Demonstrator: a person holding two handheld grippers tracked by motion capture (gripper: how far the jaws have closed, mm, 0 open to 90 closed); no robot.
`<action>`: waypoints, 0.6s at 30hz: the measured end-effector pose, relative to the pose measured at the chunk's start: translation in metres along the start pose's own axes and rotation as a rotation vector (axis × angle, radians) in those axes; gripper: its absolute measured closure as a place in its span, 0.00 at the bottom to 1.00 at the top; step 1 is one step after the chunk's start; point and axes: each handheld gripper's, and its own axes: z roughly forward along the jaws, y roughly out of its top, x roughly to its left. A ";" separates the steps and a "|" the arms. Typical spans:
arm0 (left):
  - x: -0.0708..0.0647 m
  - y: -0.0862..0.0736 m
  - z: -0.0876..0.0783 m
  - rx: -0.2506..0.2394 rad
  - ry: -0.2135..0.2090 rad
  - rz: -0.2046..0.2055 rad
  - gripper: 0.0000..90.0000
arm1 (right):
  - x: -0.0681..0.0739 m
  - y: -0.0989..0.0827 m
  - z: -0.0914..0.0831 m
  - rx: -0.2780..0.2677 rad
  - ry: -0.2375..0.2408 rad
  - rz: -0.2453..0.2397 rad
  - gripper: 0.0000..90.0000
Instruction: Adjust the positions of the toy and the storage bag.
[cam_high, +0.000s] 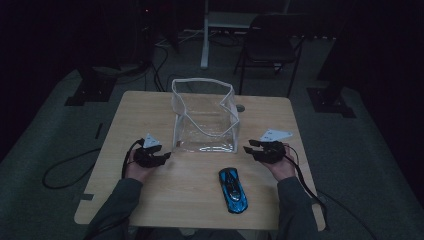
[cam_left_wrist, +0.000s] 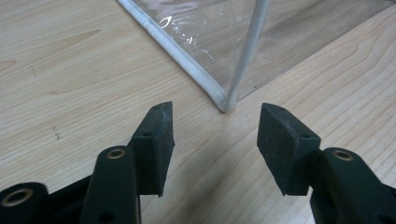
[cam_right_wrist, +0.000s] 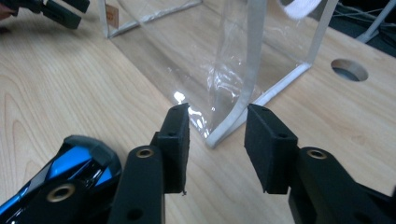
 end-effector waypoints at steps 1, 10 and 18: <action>0.000 0.001 0.001 0.000 -0.003 0.003 0.54 | -0.001 0.002 0.000 -0.004 -0.001 0.001 0.69; -0.003 0.007 0.011 0.008 -0.014 0.015 0.59 | -0.007 0.015 0.005 -0.023 0.000 0.000 0.71; -0.003 0.010 0.018 0.011 -0.007 0.017 0.66 | -0.013 0.026 0.015 -0.033 -0.005 0.000 0.74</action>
